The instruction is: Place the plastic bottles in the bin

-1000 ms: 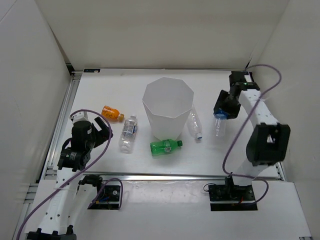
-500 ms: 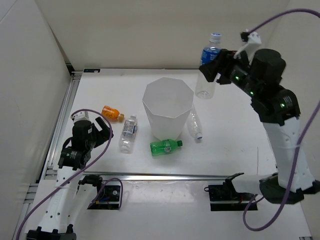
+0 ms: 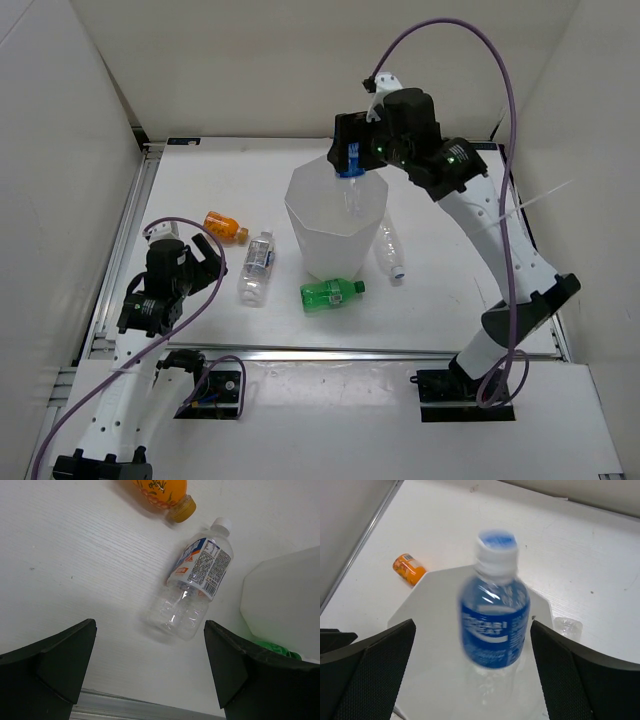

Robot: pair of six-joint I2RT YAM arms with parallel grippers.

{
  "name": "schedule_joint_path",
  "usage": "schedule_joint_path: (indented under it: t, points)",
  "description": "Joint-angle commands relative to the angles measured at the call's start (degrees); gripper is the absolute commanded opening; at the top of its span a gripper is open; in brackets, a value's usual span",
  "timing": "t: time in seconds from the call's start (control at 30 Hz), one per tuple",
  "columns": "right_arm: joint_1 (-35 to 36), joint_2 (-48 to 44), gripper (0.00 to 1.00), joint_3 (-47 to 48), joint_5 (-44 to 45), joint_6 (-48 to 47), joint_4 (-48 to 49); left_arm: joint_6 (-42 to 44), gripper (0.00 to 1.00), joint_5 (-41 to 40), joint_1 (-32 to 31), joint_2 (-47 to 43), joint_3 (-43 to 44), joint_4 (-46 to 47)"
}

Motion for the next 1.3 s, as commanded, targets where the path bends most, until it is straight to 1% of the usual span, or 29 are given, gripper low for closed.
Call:
schedule_joint_path:
  t: [0.0, 0.03, 0.1, 0.13, 0.2, 0.23, 0.27, 0.3, 0.33, 0.37, 0.43, 0.5, 0.53, 0.63, 0.7, 0.93, 1.03, 1.27]
  points:
    - [1.2, -7.93, 1.0, -0.71, 5.1, -0.59, 3.39, 0.41, 1.0, -0.29, -0.25, -0.17, -0.04, 0.88]
    - [1.2, -9.17, 1.0, -1.33, 6.24, 0.01, 3.91, 0.41, 1.0, -0.29, -0.25, -0.17, -0.04, 0.88]
    - [1.2, -13.02, 1.0, -3.0, 13.25, 1.06, 4.7, 0.41, 1.0, -0.29, -0.25, -0.17, -0.04, 0.88]
    - [0.33, -14.27, 1.0, -5.27, 16.42, 1.95, 4.7, 0.41, 1.0, -0.29, -0.25, -0.17, -0.04, 0.88]
    - [-3.18, -17.69, 1.0, -8.87, 23.53, 5.71, 4.7, 0.41, 1.0, -0.29, -0.25, -0.17, -0.04, 0.88]
    - [-5.2, -18.58, 1.0, -13.5, 23.57, 6.86, 4.7, 0.41, 1.0, 0.23, -0.25, -0.17, -0.04, 0.88]
    - [-9.83, -19.28, 1.0, -16.16, 21.48, 7.66, 4.18, 0.41, 1.0, 0.23, -0.25, -0.17, -0.04, 0.88]
    - [-12.23, -19.81, 1.0, -18.8, 19.28, 9.06, 4.18, 0.41, 1.0, 0.23, -0.25, -0.17, -0.04, 0.88]
    - [-16.17, -19.82, 1.0, -21.0, 17.0, 9.77, 3.57, 0.41, 1.0, 0.84, -0.25, -0.17, -0.04, 1.4]
    - [-17.77, -19.12, 1.0, -24.5, 12.45, 10.47, 2.34, 0.41, 1.0, 0.85, -0.25, -0.17, -0.04, 1.41]
    - [-20.59, -18.32, 1.0, -28.21, 8.38, 12.05, 2.33, 1.02, 1.0, 1.47, -0.25, -0.17, -0.04, 1.41]
    - [-24.1, -17.63, 1.0, -32.43, 3.38, 12.59, 4.52, 1.03, 1.0, 1.47, -0.25, -0.17, -0.04, 1.41]
    - [-26.12, -17.1, 1.0, -35.49, -2.48, 12.59, 5.4, 1.03, 1.0, 1.47, -0.25, 0.36, -0.04, 1.41]
    - [-28.42, -13.33, 1.0, -37.63, -9.28, 11.55, 6.46, 1.03, 1.0, 1.99, -0.25, -0.16, -0.04, 1.41]
    - [-28.42, -9.2, 1.0, -37.63, -14.02, 10.92, 6.46, 1.55, 1.0, 1.99, -0.25, -0.69, -0.04, 1.94]
    - [-28.95, -0.15, 1.0, -38.95, -21.34, 8.02, 9.45, 1.55, 1.0, 1.99, -0.25, -1.84, -0.57, 1.94]
    - [-28.42, 3.72, 1.0, -38.34, -22.48, 7.4, 9.45, 1.55, 1.0, 1.99, -0.25, -1.84, -0.57, 2.46]
    - [-25.96, 10.5, 1.0, -36.41, -21.61, 7.4, 10.51, 1.55, 1.0, 1.99, -0.25, -0.17, -0.57, 2.46]
